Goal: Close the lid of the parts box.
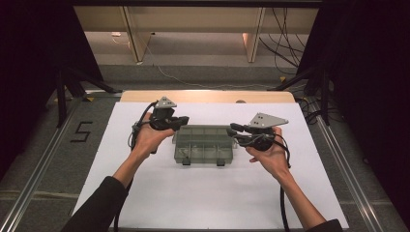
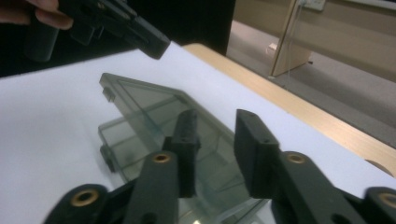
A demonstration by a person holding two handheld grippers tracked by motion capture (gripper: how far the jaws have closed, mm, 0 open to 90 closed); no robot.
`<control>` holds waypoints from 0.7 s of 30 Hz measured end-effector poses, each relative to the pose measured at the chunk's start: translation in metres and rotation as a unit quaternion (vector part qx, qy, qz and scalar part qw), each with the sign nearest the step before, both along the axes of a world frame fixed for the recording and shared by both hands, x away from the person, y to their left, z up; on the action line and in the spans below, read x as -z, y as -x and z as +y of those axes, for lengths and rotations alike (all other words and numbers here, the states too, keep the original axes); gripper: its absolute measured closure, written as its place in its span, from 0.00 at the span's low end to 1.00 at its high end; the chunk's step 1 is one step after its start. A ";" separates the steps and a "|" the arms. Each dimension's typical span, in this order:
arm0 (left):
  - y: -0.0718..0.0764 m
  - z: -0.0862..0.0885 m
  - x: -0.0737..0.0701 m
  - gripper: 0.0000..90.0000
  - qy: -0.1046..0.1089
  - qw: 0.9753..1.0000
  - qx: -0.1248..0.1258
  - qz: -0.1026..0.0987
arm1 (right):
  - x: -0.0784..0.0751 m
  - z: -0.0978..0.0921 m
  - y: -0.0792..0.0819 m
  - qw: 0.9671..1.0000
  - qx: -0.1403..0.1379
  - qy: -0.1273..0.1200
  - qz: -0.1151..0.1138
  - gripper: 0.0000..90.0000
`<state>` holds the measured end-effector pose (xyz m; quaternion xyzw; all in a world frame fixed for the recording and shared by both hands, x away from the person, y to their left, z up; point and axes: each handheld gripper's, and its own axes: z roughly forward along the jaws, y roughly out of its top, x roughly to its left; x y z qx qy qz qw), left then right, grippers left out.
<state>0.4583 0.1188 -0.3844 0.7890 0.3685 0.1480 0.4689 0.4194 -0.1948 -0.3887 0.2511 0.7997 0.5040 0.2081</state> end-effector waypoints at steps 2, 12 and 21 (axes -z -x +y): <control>0.008 0.002 0.006 1.00 0.006 1.000 0.000 0.000 | 0.004 0.003 0.002 1.000 -0.014 0.021 0.016 0.88; 0.028 0.012 0.027 1.00 0.022 1.000 0.011 -0.005 | 0.025 0.007 0.005 0.997 -0.032 0.069 0.027 1.00; 0.035 0.022 0.038 1.00 0.018 1.000 0.004 -0.002 | 0.034 0.007 0.005 0.995 -0.031 0.087 0.039 1.00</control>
